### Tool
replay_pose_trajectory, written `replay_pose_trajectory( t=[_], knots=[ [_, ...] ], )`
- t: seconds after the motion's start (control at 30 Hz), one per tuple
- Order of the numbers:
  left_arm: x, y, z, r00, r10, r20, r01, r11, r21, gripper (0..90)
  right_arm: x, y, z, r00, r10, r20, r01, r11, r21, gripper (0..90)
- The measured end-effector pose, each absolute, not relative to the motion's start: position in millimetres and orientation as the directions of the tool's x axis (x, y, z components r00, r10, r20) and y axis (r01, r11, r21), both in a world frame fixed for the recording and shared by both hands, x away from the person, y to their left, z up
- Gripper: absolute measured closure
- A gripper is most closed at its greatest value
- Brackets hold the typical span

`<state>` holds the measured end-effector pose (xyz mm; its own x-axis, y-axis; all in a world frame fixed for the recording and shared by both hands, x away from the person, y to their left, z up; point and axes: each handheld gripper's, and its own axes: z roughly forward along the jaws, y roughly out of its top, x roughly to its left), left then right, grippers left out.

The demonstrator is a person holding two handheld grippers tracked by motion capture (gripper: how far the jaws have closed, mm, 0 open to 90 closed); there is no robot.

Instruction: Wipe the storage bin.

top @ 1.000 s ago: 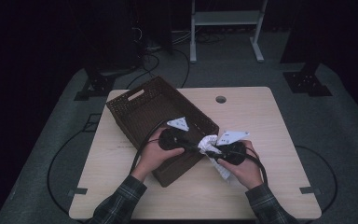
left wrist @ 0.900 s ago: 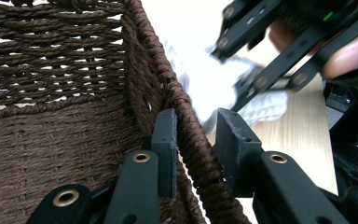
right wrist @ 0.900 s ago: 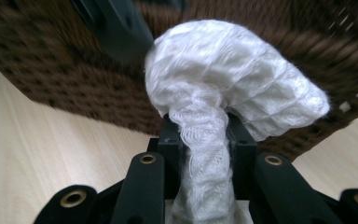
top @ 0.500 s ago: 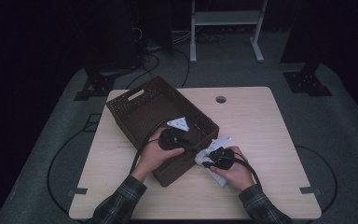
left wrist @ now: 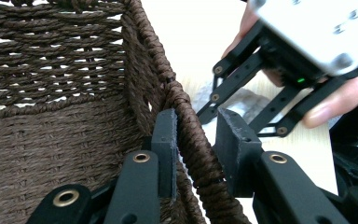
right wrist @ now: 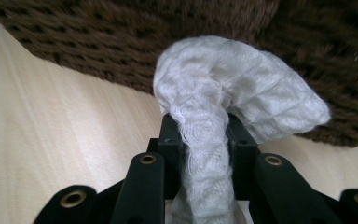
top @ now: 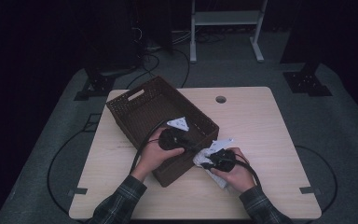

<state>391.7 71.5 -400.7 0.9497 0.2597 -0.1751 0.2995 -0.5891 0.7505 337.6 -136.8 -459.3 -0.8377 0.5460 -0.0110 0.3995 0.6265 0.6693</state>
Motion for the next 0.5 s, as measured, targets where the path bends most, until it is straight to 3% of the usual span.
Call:
replay_pose_trajectory(
  t=[0.5],
  knots=[
    [392,72,-401,0.949,0.261,-0.179,0.303,-0.59,0.748,68.9,322,-138,-431,-0.859,0.512,-0.017,0.327,0.572,0.752,72.1]
  ],
)
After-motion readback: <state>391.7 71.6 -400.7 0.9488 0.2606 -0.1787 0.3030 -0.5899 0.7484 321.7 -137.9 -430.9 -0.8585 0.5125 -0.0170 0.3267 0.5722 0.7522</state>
